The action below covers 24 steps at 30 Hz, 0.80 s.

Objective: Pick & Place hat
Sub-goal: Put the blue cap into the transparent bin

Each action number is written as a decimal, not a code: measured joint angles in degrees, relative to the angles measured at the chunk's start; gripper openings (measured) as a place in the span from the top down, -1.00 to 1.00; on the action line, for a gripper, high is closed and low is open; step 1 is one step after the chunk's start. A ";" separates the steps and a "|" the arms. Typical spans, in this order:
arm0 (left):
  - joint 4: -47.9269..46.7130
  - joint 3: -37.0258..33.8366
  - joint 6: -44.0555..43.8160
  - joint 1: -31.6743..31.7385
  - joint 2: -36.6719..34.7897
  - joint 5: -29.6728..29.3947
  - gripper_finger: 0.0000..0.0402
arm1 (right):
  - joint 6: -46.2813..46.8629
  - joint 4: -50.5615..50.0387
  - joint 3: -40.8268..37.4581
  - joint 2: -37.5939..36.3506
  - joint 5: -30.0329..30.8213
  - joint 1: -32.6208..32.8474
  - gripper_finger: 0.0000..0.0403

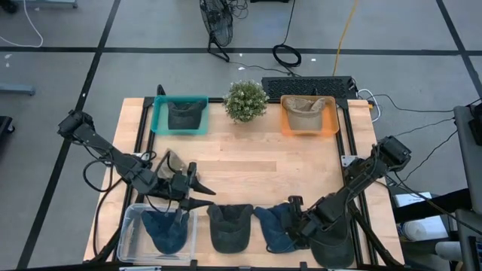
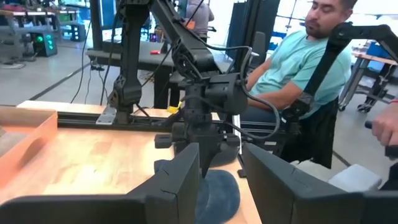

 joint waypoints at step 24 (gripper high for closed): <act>3.49 0.00 3.09 -1.84 1.29 -1.96 0.32 | 4.01 0.80 -4.76 -7.15 1.07 -0.66 0.99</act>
